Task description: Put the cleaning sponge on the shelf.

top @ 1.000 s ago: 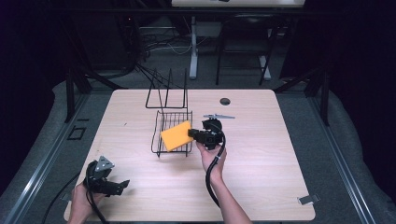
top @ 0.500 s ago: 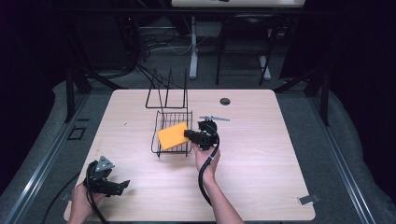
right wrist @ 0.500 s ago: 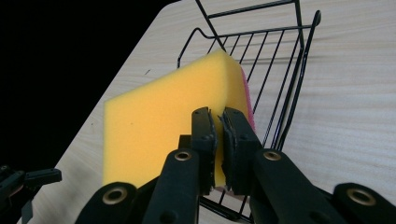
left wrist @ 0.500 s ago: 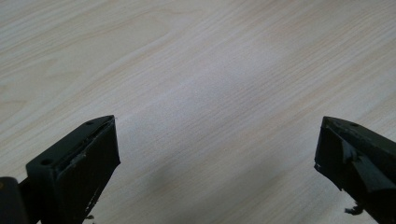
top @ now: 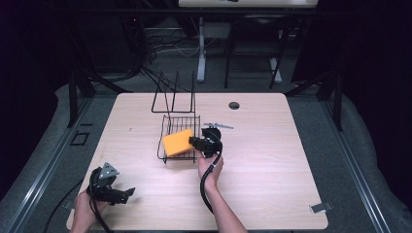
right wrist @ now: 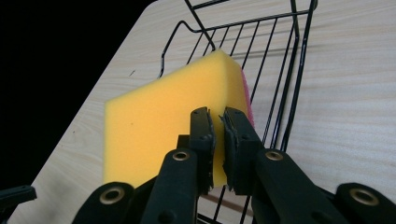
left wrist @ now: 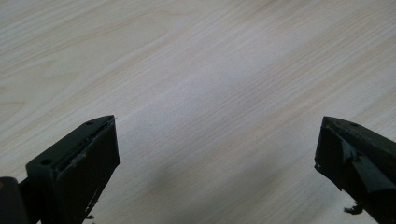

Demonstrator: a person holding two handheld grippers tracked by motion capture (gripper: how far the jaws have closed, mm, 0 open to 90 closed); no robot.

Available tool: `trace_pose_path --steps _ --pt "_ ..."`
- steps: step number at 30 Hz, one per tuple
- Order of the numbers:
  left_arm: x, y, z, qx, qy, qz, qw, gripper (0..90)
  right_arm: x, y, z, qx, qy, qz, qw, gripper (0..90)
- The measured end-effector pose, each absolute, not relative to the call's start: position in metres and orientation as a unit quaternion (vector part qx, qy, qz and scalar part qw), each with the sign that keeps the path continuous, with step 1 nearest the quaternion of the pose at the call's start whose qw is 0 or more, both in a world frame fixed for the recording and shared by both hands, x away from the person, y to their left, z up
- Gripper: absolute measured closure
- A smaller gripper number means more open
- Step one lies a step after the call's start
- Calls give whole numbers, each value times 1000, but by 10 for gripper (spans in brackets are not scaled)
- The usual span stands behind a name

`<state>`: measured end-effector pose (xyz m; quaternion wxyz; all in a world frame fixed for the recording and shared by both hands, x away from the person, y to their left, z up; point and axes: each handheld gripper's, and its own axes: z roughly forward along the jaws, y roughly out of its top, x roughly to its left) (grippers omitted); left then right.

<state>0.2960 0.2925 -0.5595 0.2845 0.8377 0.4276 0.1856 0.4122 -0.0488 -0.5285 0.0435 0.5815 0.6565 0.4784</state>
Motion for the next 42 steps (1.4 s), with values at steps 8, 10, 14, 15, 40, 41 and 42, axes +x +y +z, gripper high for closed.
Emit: trace_pose_path --steps 8,10,14,15,40,41,42 --pt "296 292 -560 838 427 183 285 0 412 -46 -533 585 660 470 39 790" --pt "296 292 -560 839 426 183 284 0 411 -46 -532 585 663 465 38 778" --pt "296 291 -560 839 427 182 285 0 408 -44 -531 580 670 461 37 751" --pt "296 291 -560 839 427 182 284 0 408 -43 -530 579 673 458 37 741" --pt "295 290 -560 840 426 184 281 0 382 -63 -498 520 728 441 74 296" --pt "295 290 -560 840 426 184 282 0 381 -64 -496 516 731 440 76 277" --pt "295 290 -560 839 426 184 282 0 379 -67 -494 512 735 437 75 262"
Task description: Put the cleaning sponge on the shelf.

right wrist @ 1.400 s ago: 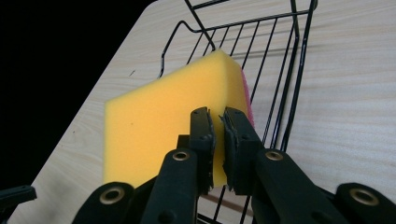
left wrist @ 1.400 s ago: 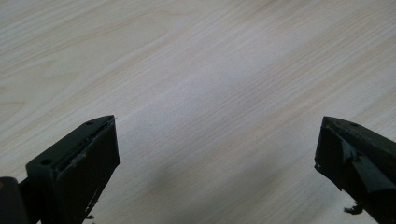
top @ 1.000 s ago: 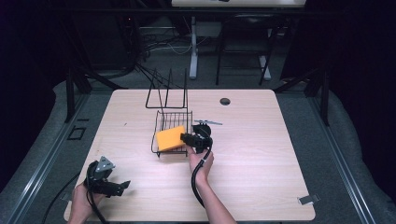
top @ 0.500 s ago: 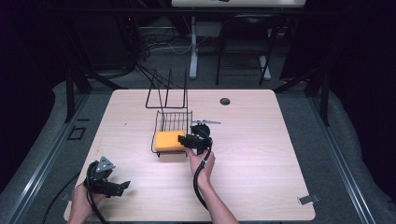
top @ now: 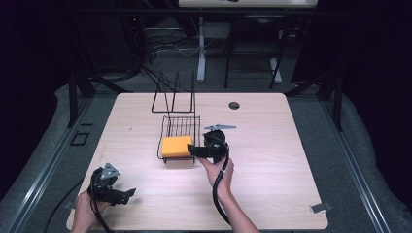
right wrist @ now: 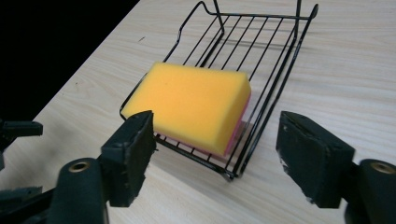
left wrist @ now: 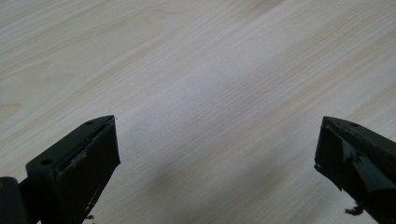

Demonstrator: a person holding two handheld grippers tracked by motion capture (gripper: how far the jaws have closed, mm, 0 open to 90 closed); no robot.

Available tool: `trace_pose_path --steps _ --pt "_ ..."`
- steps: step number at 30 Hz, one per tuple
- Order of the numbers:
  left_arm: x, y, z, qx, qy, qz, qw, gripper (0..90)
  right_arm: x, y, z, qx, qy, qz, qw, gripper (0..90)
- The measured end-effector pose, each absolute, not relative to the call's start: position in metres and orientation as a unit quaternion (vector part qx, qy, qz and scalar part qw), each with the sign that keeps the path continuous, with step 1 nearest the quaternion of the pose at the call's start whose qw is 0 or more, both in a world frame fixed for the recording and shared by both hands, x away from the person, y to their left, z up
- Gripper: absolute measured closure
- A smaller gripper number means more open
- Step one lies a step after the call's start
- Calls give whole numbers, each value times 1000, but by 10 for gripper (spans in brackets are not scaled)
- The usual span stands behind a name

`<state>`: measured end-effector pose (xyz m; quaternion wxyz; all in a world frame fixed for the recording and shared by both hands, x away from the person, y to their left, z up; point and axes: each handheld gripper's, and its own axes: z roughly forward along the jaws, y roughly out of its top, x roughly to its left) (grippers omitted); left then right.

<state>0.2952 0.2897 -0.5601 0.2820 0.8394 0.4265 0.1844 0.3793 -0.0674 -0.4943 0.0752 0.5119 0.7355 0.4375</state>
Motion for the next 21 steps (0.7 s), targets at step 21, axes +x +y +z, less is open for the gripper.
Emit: trace_pose_path --steps 21 --pt "296 289 -560 844 422 178 279 0 328 -140 -478 470 764 426 116 118"
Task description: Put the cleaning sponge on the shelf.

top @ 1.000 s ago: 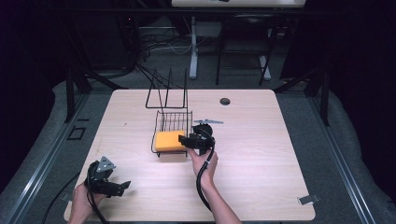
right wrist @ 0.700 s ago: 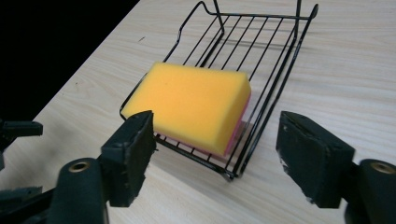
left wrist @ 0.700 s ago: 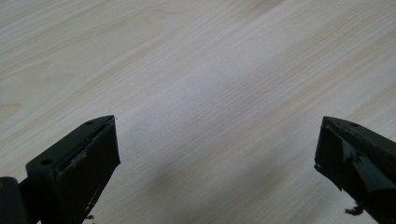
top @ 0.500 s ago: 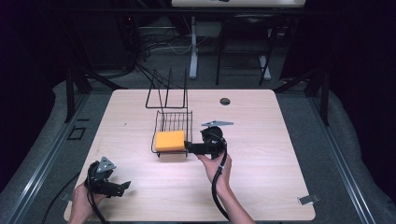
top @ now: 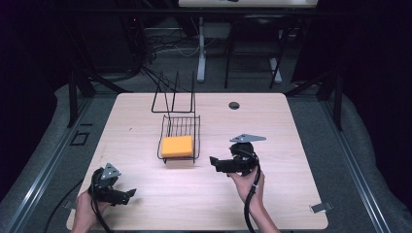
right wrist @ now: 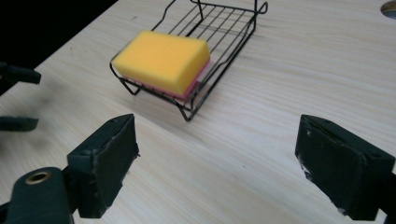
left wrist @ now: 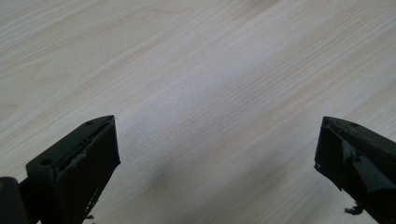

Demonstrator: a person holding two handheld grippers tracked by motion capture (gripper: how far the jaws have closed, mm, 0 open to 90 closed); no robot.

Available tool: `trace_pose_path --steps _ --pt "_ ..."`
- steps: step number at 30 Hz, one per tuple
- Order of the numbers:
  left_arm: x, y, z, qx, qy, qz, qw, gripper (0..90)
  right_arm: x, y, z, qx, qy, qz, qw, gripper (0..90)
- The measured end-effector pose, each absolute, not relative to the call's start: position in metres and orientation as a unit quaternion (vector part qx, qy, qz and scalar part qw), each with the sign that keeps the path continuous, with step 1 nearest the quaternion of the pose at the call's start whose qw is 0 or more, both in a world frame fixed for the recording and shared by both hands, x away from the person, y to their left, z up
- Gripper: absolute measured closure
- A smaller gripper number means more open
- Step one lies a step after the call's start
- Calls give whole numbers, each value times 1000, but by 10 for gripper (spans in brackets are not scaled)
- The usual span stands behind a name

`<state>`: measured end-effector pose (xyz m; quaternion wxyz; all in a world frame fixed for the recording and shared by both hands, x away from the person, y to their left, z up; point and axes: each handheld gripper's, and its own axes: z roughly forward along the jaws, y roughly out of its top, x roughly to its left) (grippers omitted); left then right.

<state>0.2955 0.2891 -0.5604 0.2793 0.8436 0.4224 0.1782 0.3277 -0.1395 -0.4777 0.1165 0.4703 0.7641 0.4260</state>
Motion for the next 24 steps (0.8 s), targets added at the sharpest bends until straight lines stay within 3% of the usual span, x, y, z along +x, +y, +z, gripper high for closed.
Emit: trace_pose_path --steps 10,24 --pt "296 287 -562 848 417 175 276 0 302 -185 -483 486 769 393 130 54" --pt "296 287 -564 846 418 179 279 0 268 -239 -517 521 763 359 131 49"
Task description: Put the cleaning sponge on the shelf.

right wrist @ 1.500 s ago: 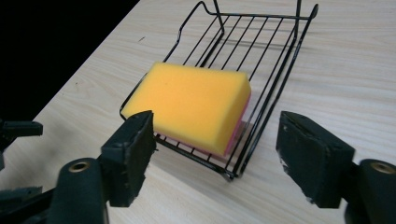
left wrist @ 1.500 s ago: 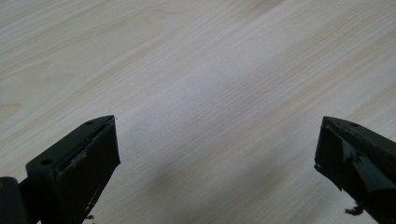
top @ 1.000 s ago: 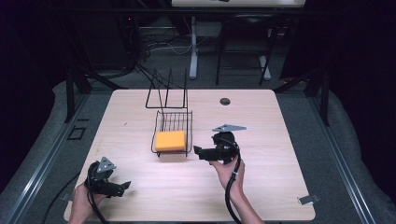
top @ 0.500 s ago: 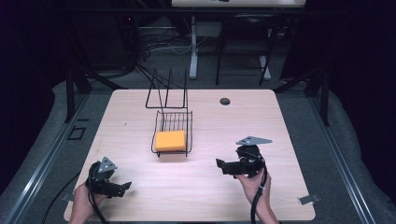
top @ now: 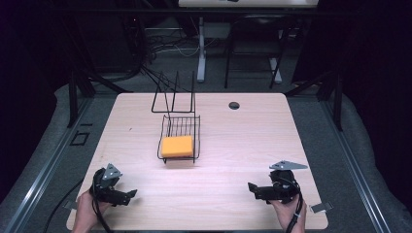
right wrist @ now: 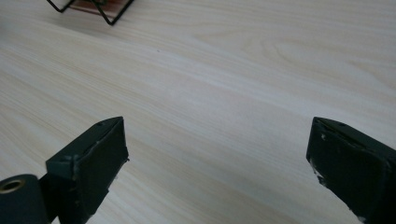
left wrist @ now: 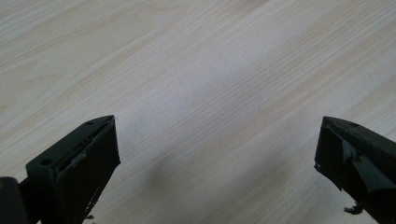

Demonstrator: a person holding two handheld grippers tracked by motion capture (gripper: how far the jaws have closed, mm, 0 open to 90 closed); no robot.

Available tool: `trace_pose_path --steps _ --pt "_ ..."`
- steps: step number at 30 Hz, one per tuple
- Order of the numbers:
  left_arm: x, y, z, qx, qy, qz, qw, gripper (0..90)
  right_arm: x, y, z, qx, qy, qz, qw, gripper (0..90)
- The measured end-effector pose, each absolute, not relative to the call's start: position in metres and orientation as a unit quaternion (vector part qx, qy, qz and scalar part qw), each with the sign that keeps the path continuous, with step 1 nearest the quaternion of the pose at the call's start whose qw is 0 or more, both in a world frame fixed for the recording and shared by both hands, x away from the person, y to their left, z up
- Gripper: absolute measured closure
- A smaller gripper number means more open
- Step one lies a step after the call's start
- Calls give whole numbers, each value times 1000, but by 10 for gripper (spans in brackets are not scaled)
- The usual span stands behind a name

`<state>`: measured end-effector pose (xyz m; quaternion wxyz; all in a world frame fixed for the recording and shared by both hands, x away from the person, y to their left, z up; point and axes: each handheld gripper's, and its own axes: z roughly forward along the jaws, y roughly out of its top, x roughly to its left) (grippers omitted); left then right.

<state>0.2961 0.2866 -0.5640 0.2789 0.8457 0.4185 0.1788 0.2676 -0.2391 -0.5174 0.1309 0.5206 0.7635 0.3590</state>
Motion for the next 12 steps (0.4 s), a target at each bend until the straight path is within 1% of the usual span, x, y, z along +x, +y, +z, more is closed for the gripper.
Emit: trace_pose_path --steps 5,12 --pt "296 287 -563 846 415 179 281 0 270 -248 -531 530 767 344 112 49" --pt "297 285 -564 849 412 173 283 0 270 -251 -537 523 773 342 107 49"
